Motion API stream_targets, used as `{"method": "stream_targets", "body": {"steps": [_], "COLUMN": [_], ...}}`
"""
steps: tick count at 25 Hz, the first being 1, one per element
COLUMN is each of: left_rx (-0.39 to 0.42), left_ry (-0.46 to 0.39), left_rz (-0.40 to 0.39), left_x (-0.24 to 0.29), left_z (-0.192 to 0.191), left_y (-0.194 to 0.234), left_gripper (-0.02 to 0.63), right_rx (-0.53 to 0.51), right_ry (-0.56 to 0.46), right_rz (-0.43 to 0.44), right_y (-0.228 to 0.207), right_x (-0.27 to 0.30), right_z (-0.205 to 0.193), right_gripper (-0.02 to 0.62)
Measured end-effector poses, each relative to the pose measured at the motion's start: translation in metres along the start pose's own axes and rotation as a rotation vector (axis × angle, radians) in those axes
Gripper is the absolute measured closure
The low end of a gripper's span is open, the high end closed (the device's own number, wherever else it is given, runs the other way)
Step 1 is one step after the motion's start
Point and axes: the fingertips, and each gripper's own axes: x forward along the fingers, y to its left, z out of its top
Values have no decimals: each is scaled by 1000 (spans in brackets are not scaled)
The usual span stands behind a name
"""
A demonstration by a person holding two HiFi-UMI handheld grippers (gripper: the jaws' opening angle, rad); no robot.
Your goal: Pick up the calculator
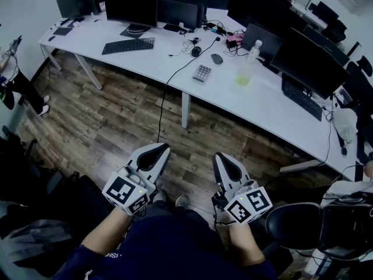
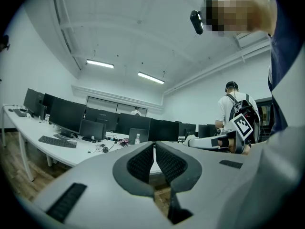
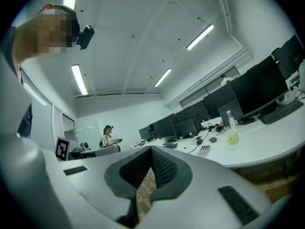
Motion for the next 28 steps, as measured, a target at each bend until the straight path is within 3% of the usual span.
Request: {"method": "stream_targets", "body": {"steps": [10, 28], "left_rx": [2, 8], "left_ry": [2, 5], "left_rz": [-11, -9], "left_x": [-4, -19], "left_z": [1, 3], "left_y": [-3, -5], "left_gripper": [563, 466], "right_rx": [6, -1], "right_ry": [6, 11], "right_rz": [-4, 5], "right_y": [6, 22], "right_x": [-3, -5], "right_z": [-6, -6], "right_gripper": [591, 591]}}
